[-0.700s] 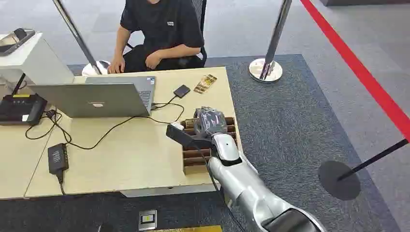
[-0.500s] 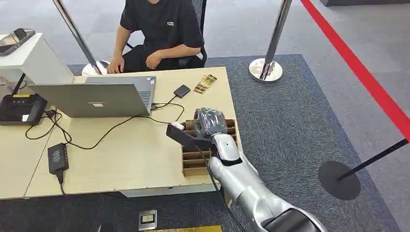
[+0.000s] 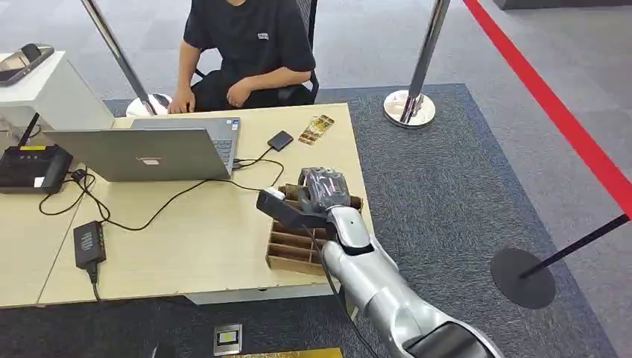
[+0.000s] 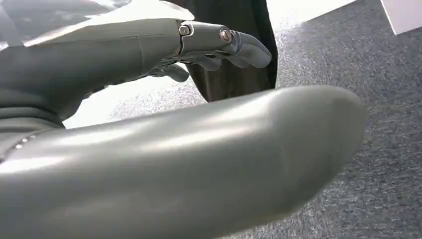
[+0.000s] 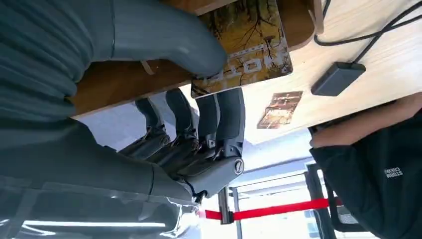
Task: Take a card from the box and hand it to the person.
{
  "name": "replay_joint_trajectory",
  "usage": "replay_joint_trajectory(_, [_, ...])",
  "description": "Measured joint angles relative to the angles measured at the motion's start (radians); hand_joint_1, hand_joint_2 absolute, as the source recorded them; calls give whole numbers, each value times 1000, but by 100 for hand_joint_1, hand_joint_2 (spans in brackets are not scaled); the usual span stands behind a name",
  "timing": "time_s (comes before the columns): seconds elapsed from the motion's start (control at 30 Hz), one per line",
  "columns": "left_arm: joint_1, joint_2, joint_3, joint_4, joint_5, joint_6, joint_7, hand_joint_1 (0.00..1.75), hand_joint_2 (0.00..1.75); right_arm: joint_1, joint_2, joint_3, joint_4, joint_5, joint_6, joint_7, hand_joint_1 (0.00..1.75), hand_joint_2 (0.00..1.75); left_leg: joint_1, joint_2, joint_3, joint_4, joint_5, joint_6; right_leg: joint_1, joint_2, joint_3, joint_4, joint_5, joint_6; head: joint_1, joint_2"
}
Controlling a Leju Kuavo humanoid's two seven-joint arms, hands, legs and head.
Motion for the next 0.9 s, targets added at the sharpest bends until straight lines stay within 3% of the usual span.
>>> replay_joint_trajectory(0.9, [3, 0, -4, 0, 8, 0, 0, 0, 0, -2, 11, -10, -17, -69, -4, -60, 133, 175, 0, 0, 0, 0, 0, 0, 0, 0, 0, 0, 0, 0, 0, 0])
